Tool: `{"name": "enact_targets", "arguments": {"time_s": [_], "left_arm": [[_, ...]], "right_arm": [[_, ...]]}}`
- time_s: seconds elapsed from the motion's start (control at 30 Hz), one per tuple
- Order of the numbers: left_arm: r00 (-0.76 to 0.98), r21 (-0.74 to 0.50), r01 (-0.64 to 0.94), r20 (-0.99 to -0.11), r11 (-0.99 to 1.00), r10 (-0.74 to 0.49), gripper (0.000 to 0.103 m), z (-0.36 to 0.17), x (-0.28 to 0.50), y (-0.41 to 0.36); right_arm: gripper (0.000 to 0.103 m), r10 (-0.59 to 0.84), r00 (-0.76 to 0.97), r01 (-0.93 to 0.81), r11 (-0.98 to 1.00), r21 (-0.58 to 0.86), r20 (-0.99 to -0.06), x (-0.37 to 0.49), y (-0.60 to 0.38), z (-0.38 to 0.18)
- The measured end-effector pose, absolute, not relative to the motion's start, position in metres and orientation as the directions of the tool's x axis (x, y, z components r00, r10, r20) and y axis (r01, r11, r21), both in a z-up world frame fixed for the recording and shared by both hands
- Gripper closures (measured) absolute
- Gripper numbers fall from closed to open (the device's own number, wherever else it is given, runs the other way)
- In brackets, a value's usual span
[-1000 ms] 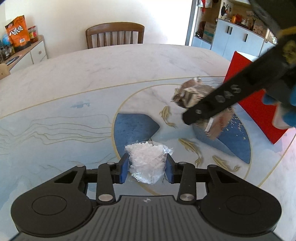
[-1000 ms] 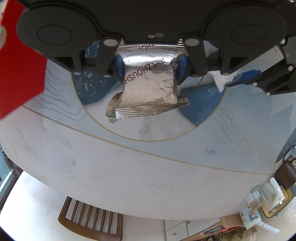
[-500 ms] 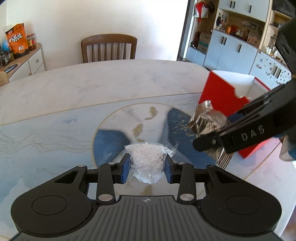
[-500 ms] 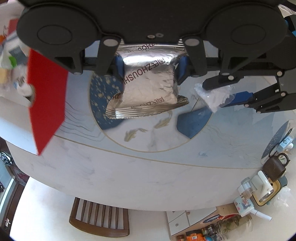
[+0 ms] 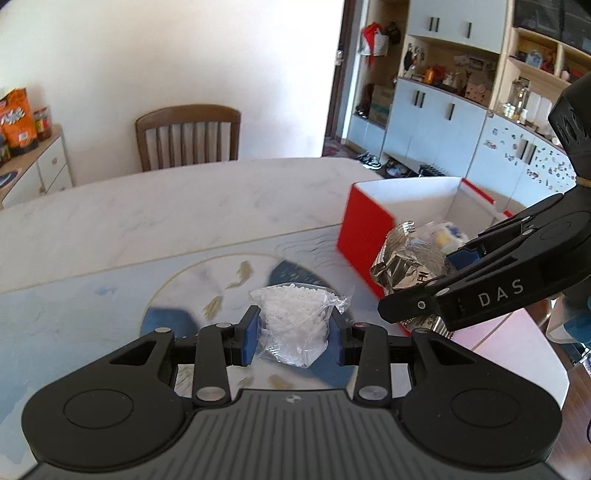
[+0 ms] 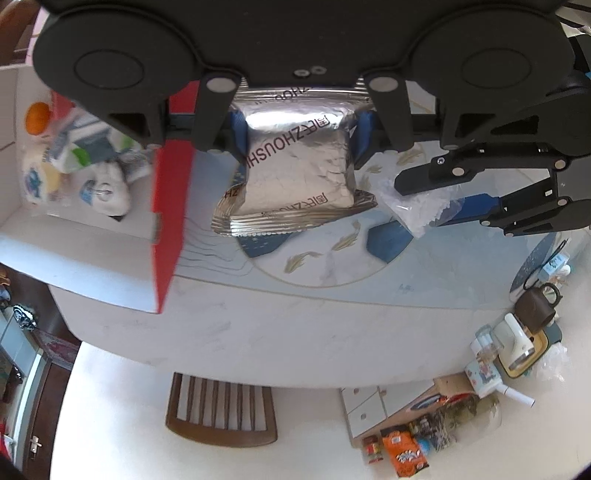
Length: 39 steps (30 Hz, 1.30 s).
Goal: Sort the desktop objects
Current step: 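Carry the foil packet and the mesh bag with both tools into the red box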
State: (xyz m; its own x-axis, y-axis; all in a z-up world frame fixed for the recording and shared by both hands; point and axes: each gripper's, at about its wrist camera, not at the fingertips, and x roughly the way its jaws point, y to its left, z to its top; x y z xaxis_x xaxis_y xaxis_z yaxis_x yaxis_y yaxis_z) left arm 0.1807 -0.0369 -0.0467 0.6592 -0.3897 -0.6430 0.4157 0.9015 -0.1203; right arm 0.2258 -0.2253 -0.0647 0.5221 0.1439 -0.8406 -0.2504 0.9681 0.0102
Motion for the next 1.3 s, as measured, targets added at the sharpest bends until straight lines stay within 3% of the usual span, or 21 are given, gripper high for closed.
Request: {"name": "enact_targets", "arguments": {"time_s": [0.87, 1.3], "left_arm": [[0.636, -0.035, 0.612, -0.572, 0.79, -0.518, 0.067, -0.007, 0.204, -0.196], [0.555, -0.024, 0.677, -0.64, 0.736, -0.531, 0.067, -0.022, 0.265, -0.257]], "right_arm": [[0.049, -0.01, 0.633, -0.008, 1.0, -0.02, -0.774, 0.182, -0.399, -0.02], [0.049, -0.091, 0.627, 0.057, 0.996, -0.07, -0.773, 0.192, -0.461, -0.024]]}}
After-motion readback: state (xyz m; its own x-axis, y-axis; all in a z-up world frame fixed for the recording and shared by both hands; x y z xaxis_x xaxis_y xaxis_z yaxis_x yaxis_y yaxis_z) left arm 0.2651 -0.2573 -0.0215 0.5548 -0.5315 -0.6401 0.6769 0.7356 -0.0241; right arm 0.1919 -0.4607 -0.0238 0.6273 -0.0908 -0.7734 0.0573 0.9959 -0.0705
